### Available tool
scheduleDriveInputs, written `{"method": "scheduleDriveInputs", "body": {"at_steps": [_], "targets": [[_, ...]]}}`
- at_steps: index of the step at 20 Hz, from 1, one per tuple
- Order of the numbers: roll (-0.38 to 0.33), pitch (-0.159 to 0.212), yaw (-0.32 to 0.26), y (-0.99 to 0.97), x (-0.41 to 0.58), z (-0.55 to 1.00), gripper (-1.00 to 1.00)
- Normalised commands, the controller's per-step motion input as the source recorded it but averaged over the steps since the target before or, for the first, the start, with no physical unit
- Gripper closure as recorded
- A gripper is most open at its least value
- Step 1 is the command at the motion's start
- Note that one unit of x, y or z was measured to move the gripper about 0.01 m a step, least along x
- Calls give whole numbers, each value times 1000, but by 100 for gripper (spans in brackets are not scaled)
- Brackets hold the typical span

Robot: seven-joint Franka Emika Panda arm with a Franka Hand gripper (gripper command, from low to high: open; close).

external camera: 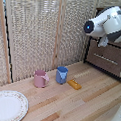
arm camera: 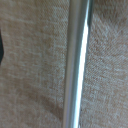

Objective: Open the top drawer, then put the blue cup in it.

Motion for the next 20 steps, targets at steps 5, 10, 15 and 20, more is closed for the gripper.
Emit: {"method": "scheduleDriveInputs", "body": {"at_steps": [5,10,15,20], "targets": [[35,5,9,-175,-1,17,100],[-1,0,25,-30,0,0,100],[4,0,41,-14,26,-7,100],[-3,-63,12,525,102,1,100]]}}
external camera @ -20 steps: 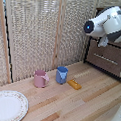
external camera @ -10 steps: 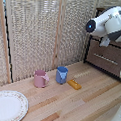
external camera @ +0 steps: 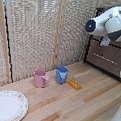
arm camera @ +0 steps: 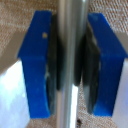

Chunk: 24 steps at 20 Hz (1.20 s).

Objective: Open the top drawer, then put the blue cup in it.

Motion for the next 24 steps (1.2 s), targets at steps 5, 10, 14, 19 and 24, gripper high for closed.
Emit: {"method": "scheduleDriveInputs", "body": {"at_steps": [5,10,14,19,24], "targets": [[28,-98,-29,909,71,85,100],[13,-18,-80,897,161,0,100],[-2,-2,-151,780,51,-6,100],[-61,3,-95,315,18,7,-100],[67,-77,-56,408,13,333,-100]]}}
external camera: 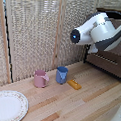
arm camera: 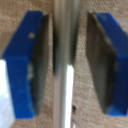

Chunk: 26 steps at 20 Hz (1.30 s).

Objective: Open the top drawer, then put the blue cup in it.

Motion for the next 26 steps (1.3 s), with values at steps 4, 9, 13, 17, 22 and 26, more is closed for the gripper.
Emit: {"method": "scheduleDriveInputs", "body": {"at_steps": [4,9,13,17,22,26], "targets": [[162,-89,-119,624,96,249,-100],[234,-58,-117,582,107,95,-100],[338,-18,-141,404,148,42,-100],[348,-5,-173,314,135,4,-100],[342,0,-218,202,119,0,-100],[329,0,-240,163,86,6,-100]]}}
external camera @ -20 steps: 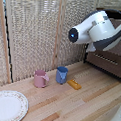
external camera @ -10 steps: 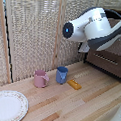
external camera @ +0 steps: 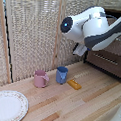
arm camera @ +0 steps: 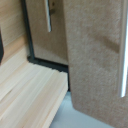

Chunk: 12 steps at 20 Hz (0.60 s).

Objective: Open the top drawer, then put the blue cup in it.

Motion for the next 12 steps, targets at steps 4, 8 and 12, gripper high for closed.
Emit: {"method": "scheduleDriveInputs", "body": {"at_steps": [4,8,12], "targets": [[291,-1,-247,156,79,71,-100],[254,-15,-248,146,94,114,-100],[209,-35,-240,138,137,135,-100]]}}
